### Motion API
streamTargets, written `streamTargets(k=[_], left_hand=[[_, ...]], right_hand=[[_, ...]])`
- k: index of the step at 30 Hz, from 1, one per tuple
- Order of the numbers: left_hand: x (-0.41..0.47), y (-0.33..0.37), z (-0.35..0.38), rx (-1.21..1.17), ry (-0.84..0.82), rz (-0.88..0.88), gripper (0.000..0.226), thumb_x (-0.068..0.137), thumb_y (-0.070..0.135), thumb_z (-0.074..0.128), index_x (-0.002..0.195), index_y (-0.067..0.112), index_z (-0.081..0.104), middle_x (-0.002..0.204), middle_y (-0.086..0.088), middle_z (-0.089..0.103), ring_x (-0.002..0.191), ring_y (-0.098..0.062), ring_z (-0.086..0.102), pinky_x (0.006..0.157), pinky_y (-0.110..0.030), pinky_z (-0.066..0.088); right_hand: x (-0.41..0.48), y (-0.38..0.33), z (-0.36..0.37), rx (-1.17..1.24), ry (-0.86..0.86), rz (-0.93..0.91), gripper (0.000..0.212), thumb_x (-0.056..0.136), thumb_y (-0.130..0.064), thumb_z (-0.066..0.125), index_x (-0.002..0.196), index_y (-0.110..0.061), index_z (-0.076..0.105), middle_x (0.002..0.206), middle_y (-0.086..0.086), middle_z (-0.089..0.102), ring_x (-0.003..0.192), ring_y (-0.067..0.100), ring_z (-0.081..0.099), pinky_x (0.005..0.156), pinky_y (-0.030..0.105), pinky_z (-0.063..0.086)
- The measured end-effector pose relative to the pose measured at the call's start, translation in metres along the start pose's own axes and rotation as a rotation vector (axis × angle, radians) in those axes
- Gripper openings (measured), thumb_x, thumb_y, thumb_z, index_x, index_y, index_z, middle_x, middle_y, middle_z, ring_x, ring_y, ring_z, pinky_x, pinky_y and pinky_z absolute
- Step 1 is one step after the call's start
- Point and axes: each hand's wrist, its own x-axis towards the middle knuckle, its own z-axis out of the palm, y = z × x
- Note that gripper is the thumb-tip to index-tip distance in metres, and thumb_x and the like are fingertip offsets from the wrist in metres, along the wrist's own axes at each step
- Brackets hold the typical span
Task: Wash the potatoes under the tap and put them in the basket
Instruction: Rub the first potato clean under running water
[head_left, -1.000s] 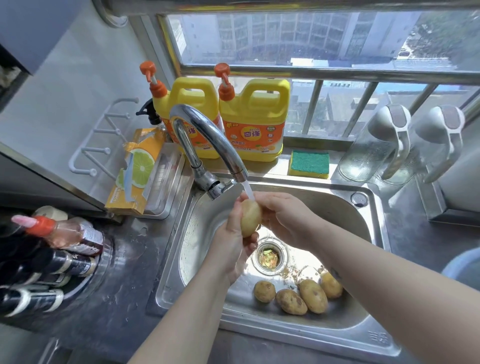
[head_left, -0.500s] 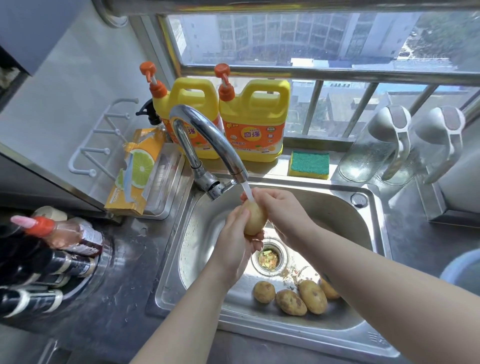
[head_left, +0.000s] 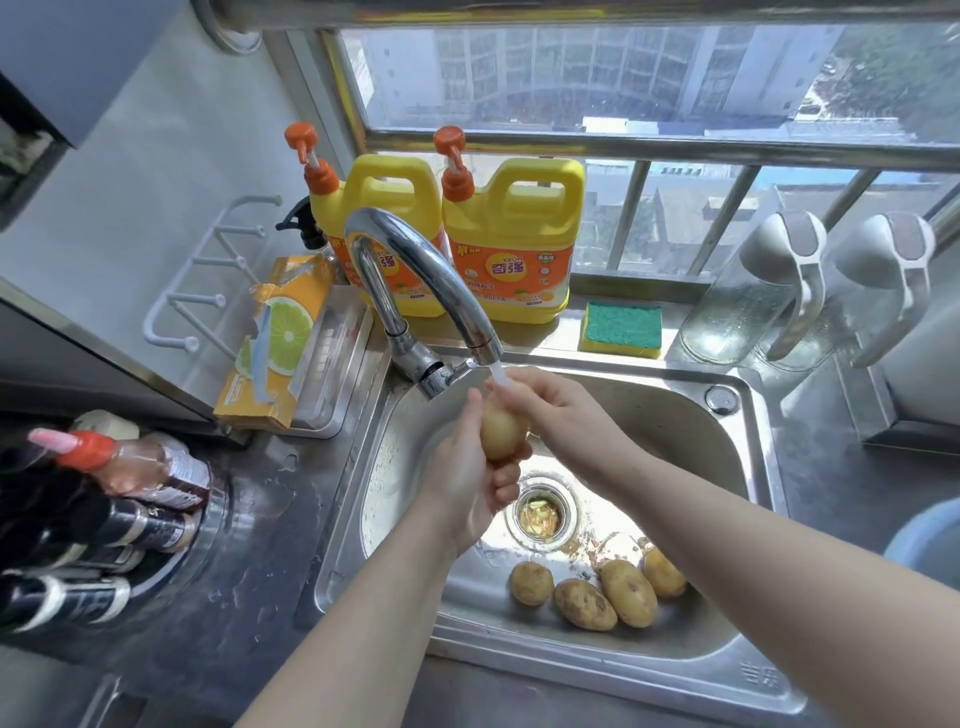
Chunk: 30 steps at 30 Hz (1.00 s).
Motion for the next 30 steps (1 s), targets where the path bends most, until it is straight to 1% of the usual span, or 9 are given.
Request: streamTargets(k=[4, 8, 10, 12, 15, 18, 22, 26, 30], left_hand=[[-0.006, -0.003, -0.001, 0.013, -0.061, -0.010, 0.046, 0.094, 0.058, 0.050, 0.100, 0.014, 0.059, 0.063, -0.001, 0.048, 0.042, -0.006, 0.032, 0.038, -0.016, 0.024], [-0.009, 0.000, -0.003, -0.097, -0.081, -0.175, 0.053, 0.098, 0.061, 0.041, 0.086, 0.013, 0.059, 0.057, 0.000, 0.040, 0.035, -0.005, 0.027, 0.034, -0.015, 0.021], [-0.008, 0.003, -0.004, -0.174, -0.088, -0.265, 0.059, 0.098, 0.063, 0.038, 0.076, 0.012, 0.057, 0.053, 0.001, 0.036, 0.031, -0.005, 0.026, 0.032, -0.015, 0.021], [-0.005, 0.003, -0.005, -0.233, -0.081, -0.327, 0.062, 0.099, 0.063, 0.035, 0.066, 0.014, 0.054, 0.049, 0.003, 0.033, 0.029, -0.005, 0.024, 0.032, -0.015, 0.020], [-0.001, 0.003, -0.005, -0.226, -0.069, -0.331, 0.063, 0.101, 0.063, 0.030, 0.066, 0.015, 0.054, 0.047, 0.003, 0.031, 0.029, -0.006, 0.022, 0.032, -0.016, 0.021], [-0.004, 0.001, 0.001, -0.167, -0.069, -0.238, 0.069, 0.100, 0.068, 0.021, 0.084, 0.011, 0.055, 0.049, 0.001, 0.035, 0.031, -0.006, 0.025, 0.034, -0.017, 0.024], [-0.003, -0.007, 0.004, 0.126, -0.006, -0.002, 0.068, 0.100, 0.064, 0.021, 0.098, 0.011, 0.063, 0.054, -0.002, 0.048, 0.040, -0.010, 0.036, 0.041, -0.020, 0.033], [-0.004, -0.017, -0.003, 0.530, 0.018, 0.216, 0.065, 0.093, 0.069, 0.023, 0.096, 0.016, 0.061, 0.061, 0.003, 0.057, 0.048, -0.012, 0.048, 0.058, -0.031, 0.044], [-0.003, -0.020, -0.013, 0.798, 0.025, 0.391, 0.056, 0.096, 0.070, 0.029, 0.094, 0.021, 0.056, 0.066, 0.009, 0.060, 0.057, -0.012, 0.055, 0.074, -0.046, 0.051]], right_hand=[[0.004, 0.005, 0.004, -0.077, 0.079, 0.005, 0.042, 0.107, -0.033, 0.049, 0.100, 0.003, 0.070, 0.078, 0.015, 0.063, 0.072, 0.023, 0.054, 0.062, 0.039, 0.045], [-0.001, 0.009, -0.004, -0.075, -0.001, 0.020, 0.036, 0.107, -0.036, 0.045, 0.113, -0.013, 0.073, 0.099, 0.010, 0.075, 0.092, 0.017, 0.065, 0.093, 0.043, 0.052], [-0.004, 0.008, -0.007, 0.002, -0.138, 0.013, 0.028, 0.103, -0.032, 0.055, 0.125, -0.019, 0.067, 0.107, 0.003, 0.071, 0.099, 0.014, 0.063, 0.098, 0.041, 0.051], [-0.004, 0.011, -0.009, 0.017, -0.213, 0.020, 0.042, 0.090, -0.029, 0.070, 0.130, -0.021, 0.060, 0.111, 0.003, 0.068, 0.102, 0.014, 0.062, 0.099, 0.039, 0.051], [-0.001, 0.012, -0.008, -0.009, -0.144, 0.032, 0.045, 0.085, -0.036, 0.073, 0.127, -0.021, 0.063, 0.108, 0.001, 0.069, 0.099, 0.012, 0.063, 0.095, 0.036, 0.052], [0.004, 0.013, -0.004, 0.013, -0.026, 0.039, 0.027, 0.096, -0.043, 0.063, 0.107, -0.019, 0.070, 0.092, -0.007, 0.068, 0.086, 0.007, 0.061, 0.083, 0.029, 0.049], [0.008, 0.018, 0.003, 0.043, 0.094, 0.132, 0.053, 0.089, -0.062, 0.060, 0.093, -0.011, 0.073, 0.081, 0.002, 0.070, 0.078, 0.015, 0.061, 0.080, 0.037, 0.050], [0.008, 0.019, 0.005, 0.036, 0.222, 0.169, 0.044, 0.096, -0.052, 0.060, 0.089, -0.009, 0.069, 0.070, -0.001, 0.065, 0.060, 0.008, 0.055, 0.064, 0.024, 0.044], [0.006, 0.015, 0.004, 0.002, 0.274, 0.170, 0.068, 0.083, -0.068, 0.061, 0.095, -0.002, 0.068, 0.078, 0.005, 0.067, 0.071, 0.017, 0.058, 0.071, 0.035, 0.047]])
